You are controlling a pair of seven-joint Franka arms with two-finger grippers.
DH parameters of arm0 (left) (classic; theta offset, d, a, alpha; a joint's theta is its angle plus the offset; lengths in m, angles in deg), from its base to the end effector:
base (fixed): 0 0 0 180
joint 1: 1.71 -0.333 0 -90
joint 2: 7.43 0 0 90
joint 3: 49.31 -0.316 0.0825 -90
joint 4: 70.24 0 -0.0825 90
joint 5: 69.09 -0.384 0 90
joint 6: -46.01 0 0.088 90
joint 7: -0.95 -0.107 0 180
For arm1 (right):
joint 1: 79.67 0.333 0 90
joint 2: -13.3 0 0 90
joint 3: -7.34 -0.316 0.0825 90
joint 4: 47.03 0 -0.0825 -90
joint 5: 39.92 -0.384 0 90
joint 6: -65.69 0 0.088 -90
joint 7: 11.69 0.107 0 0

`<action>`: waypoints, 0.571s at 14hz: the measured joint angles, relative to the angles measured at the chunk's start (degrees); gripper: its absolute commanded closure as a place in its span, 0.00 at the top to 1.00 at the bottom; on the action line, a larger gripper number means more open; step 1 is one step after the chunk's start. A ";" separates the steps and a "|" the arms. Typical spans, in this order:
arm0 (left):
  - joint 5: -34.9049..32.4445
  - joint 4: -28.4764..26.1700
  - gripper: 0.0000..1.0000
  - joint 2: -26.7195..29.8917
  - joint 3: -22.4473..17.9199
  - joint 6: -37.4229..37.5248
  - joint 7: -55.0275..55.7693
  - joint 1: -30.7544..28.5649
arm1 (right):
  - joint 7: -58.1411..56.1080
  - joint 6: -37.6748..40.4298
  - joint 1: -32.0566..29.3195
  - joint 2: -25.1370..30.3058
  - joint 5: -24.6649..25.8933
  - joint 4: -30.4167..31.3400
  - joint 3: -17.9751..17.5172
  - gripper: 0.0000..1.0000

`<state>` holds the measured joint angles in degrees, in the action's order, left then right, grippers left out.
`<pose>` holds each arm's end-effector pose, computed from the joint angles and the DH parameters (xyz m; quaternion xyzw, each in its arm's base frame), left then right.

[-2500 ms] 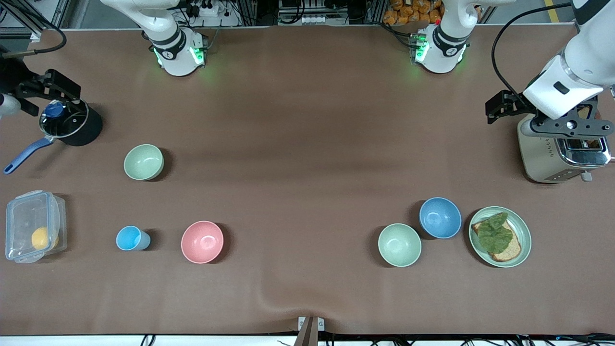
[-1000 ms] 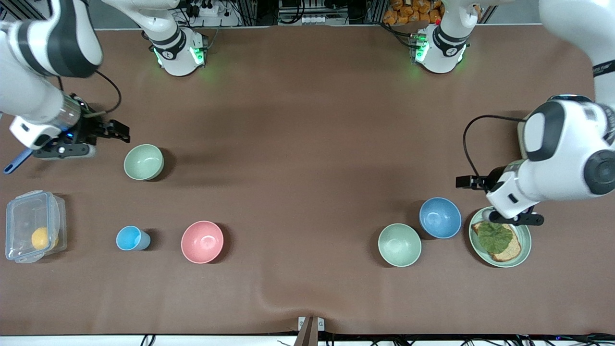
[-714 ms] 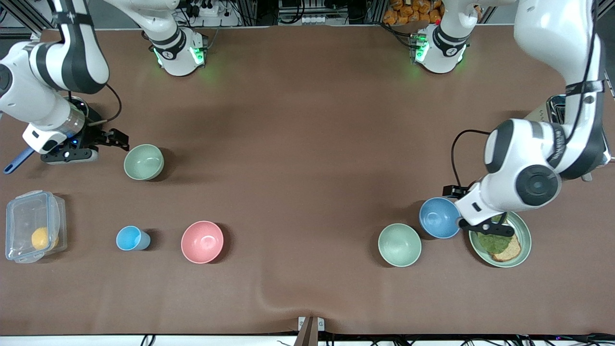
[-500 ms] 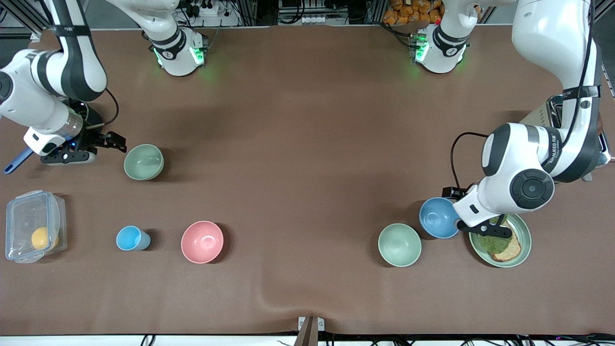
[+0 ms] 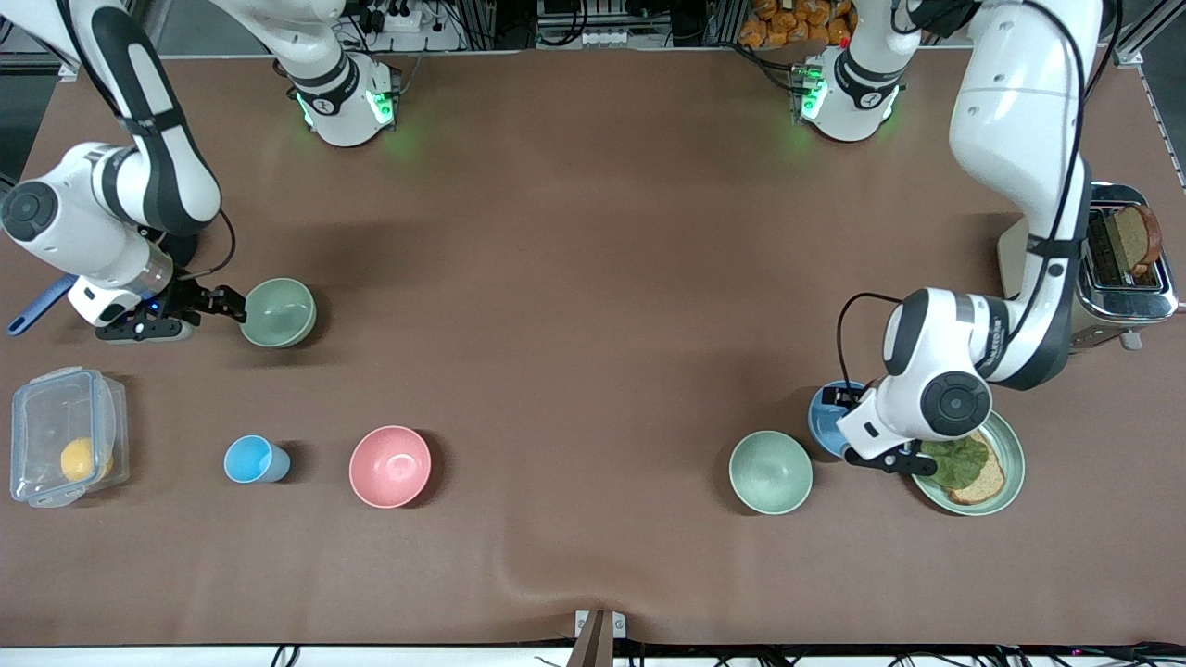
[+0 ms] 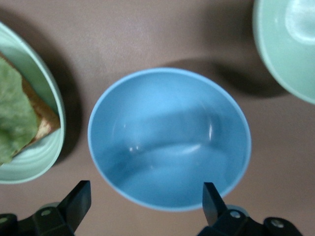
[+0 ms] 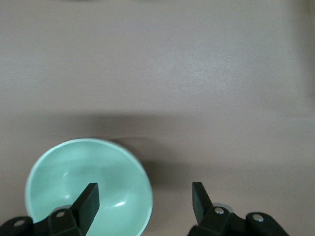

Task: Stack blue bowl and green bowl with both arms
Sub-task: 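Grasp the green bowl rim with the right gripper while the left gripper lowers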

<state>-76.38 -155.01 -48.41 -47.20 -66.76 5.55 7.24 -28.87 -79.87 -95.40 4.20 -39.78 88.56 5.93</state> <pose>0.6808 -0.1207 0.2365 -0.9892 0.0838 0.1055 0.0579 0.4945 -0.1261 0.2607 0.9996 0.0258 0.0077 0.0009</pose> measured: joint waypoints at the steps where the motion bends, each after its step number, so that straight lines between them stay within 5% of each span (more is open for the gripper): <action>1: 0.00 0.04 1.00 -0.37 -0.04 -0.73 0.00 -0.32 | -0.26 -1.66 -0.23 -1.03 0.00 0.34 0.02 0.75; 5: 0.00 0.15 1.00 -0.56 -0.13 -1.66 0.00 -1.59 | -0.37 -8.06 -0.25 -3.84 0.00 2.20 -0.03 0.45; 7: 0.00 0.16 1.00 -0.84 -0.15 -2.50 -0.13 -2.33 | -0.38 -10.57 -0.25 -5.11 0.00 2.90 -0.04 0.00; 8: 0.00 0.16 1.00 -1.08 -0.17 -2.63 -0.27 -2.65 | -0.39 -11.56 -0.25 -5.57 0.00 3.26 -0.05 0.00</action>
<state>-76.38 -154.85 -49.50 -47.37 -69.39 5.28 4.59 -29.25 -91.43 -95.66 -1.37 -39.79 91.81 5.88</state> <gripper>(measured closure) 0.000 0.546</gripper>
